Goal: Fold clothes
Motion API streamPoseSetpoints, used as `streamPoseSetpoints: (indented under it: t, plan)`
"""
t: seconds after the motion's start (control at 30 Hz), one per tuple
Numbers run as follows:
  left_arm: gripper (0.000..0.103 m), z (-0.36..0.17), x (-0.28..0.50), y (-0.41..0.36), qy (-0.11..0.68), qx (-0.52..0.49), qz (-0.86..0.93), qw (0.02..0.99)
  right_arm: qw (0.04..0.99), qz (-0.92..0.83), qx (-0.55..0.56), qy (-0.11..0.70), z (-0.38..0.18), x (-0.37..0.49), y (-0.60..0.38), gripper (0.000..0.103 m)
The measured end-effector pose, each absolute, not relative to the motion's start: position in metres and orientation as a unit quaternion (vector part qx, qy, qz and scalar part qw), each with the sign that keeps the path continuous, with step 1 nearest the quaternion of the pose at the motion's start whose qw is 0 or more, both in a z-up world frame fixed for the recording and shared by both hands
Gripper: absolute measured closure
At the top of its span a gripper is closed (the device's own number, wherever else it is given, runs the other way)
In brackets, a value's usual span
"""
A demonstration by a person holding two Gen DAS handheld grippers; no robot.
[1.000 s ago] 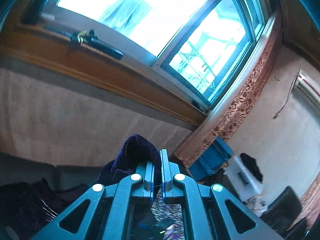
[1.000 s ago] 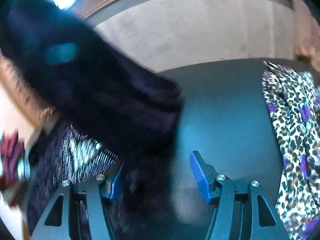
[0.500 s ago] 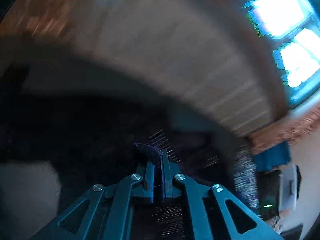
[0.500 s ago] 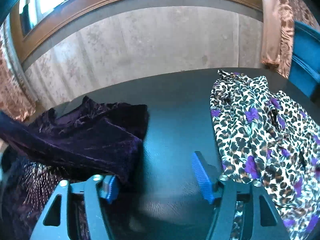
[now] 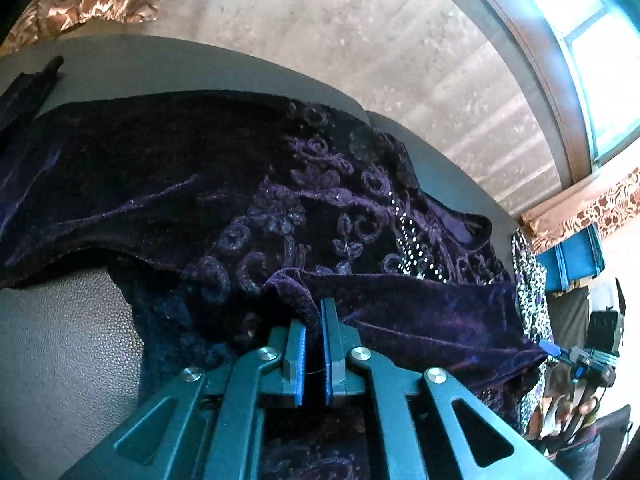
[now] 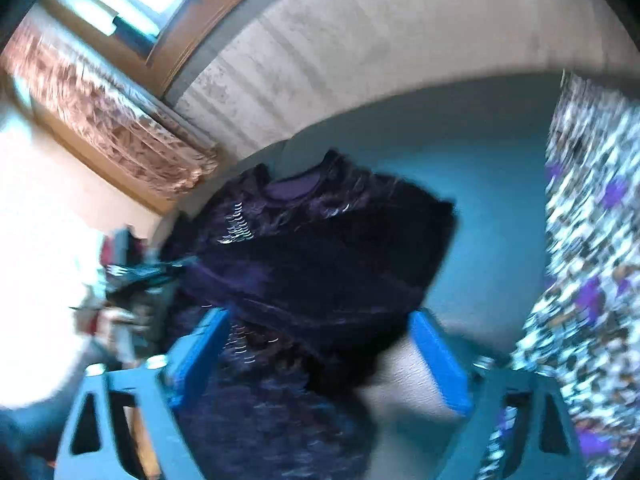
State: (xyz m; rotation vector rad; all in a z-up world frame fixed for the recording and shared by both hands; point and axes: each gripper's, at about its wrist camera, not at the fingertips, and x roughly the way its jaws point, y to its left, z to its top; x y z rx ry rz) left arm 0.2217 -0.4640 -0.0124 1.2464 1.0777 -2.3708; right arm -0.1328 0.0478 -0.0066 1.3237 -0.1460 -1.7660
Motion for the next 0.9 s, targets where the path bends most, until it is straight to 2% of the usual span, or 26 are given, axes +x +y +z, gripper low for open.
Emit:
streamPoseSetpoints:
  t: [0.1,0.2,0.27,0.33,0.4,0.43,0.5,0.53,0.73,0.8,0.9]
  plan:
    - [0.097,-0.017,0.224,-0.467,0.382,0.420,-0.814,0.123,0.419,-0.738,0.526,-0.063,-0.004,-0.143,0.056,0.008]
    - [0.097,-0.018,0.223,-0.465,0.380,0.419,-0.815,0.125,0.387,-0.768,0.503,-0.089,-0.004,-0.163,0.056,0.022]
    - [0.097,-0.018,0.222,-0.463,0.379,0.419,-0.816,0.126,0.366,-0.775,0.507,-0.093,-0.013,-0.179,0.044,0.035]
    - [0.097,-0.017,0.222,-0.461,0.373,0.418,-0.818,0.126,0.343,-0.773,0.530,-0.065,-0.028,-0.193,0.024,0.040]
    - [0.097,-0.015,0.223,-0.460,0.367,0.415,-0.823,0.124,0.330,-0.776,0.537,-0.021,-0.039,-0.190,0.008,0.051]
    - [0.097,-0.014,0.223,-0.460,0.365,0.413,-0.825,0.124,0.325,-0.777,0.539,0.001,-0.044,-0.188,0.001,0.051]
    - [0.097,-0.011,0.224,-0.458,0.359,0.410,-0.830,0.122,0.334,-0.778,0.532,0.009,-0.044,-0.183,-0.006,0.076]
    - [0.098,-0.010,0.224,-0.458,0.356,0.408,-0.832,0.121,0.335,-0.779,0.530,0.001,-0.042,-0.183,-0.008,0.093]
    - [0.098,0.045,0.218,-0.462,0.346,0.323,-0.877,0.083,0.308,-0.841,0.444,0.030,0.015,-0.202,-0.022,0.097]
    - [0.098,0.043,0.201,-0.467,0.336,0.335,-0.875,0.095,0.285,-0.862,0.415,0.052,0.035,-0.215,-0.026,0.099]
    - [0.098,0.026,0.178,-0.471,0.312,0.379,-0.862,0.124,0.235,-0.871,0.421,0.088,0.030,-0.242,-0.036,0.101]
